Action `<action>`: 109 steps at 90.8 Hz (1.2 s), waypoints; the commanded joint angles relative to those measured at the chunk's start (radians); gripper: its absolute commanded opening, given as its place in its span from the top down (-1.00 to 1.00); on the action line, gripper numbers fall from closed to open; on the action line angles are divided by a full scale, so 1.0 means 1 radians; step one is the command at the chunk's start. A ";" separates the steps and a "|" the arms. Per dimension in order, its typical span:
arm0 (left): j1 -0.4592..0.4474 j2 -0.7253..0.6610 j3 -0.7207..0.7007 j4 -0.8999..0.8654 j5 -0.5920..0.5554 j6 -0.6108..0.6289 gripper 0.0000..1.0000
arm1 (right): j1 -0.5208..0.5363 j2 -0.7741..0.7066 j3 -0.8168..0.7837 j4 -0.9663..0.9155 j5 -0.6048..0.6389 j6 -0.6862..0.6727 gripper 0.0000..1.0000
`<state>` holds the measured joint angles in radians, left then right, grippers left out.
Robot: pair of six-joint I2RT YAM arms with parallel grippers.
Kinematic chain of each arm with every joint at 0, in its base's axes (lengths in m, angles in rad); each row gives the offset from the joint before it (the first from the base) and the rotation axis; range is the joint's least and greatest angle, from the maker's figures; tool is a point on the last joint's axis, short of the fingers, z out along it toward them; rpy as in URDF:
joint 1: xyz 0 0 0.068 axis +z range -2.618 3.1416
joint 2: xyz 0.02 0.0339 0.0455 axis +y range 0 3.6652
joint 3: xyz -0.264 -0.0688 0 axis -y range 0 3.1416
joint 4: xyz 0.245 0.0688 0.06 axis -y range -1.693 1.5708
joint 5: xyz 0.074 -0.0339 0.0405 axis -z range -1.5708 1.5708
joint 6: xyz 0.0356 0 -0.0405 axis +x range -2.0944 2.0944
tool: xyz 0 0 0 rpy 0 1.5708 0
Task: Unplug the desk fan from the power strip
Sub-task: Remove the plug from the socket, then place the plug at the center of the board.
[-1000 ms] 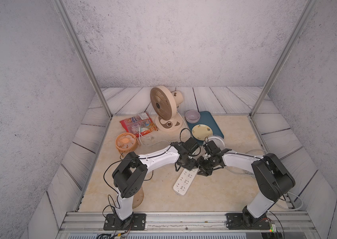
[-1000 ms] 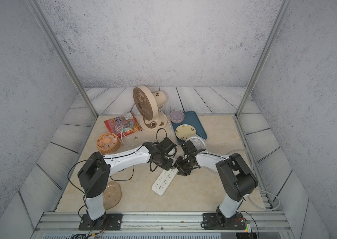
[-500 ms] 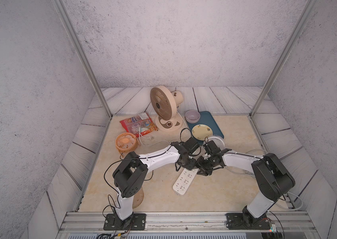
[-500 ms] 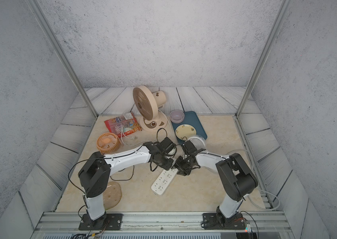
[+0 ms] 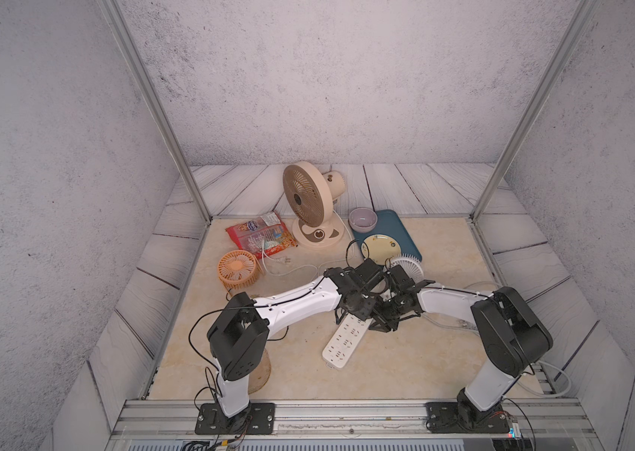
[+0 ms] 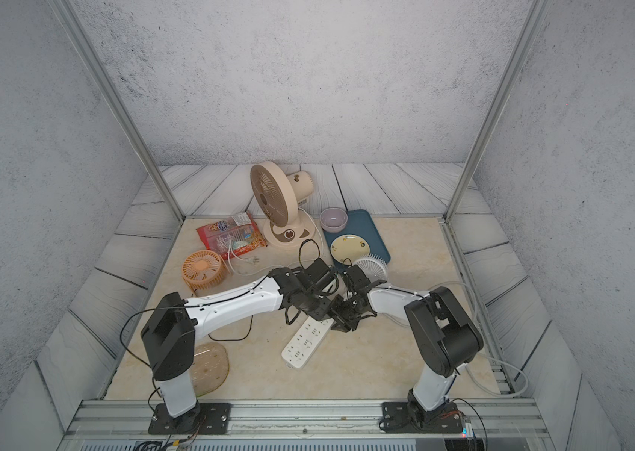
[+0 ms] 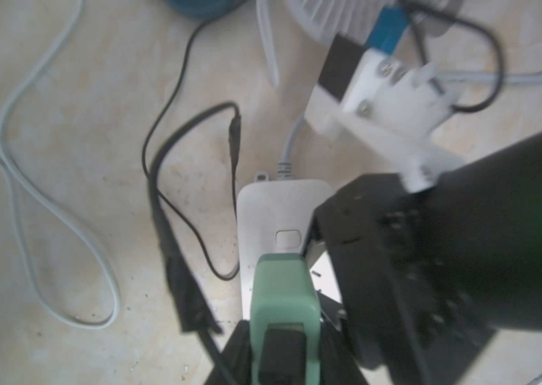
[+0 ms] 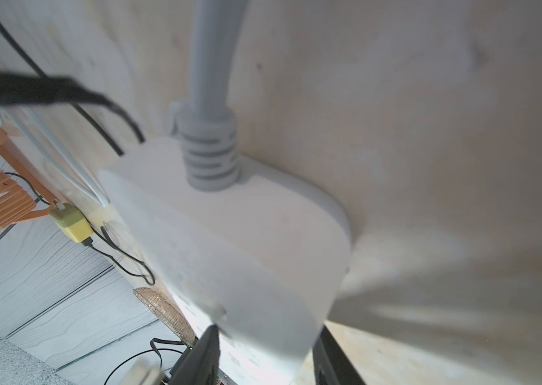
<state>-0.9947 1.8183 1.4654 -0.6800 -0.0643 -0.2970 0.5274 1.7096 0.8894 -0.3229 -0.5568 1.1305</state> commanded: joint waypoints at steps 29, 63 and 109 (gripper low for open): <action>0.054 -0.091 0.036 -0.005 -0.119 0.011 1.00 | 0.003 0.036 -0.031 -0.101 0.115 0.004 0.03; 0.341 -0.011 0.158 0.050 0.089 -0.031 1.00 | -0.029 -0.303 0.096 -0.323 0.359 -0.101 -0.30; 0.376 0.343 0.407 0.165 0.432 -0.113 1.00 | -0.178 -0.683 -0.054 -0.489 0.492 -0.114 -0.31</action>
<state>-0.5903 2.1277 1.8313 -0.5293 0.2901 -0.3977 0.3733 1.0641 0.8497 -0.7338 -0.1112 1.0424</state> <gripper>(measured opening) 0.332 0.652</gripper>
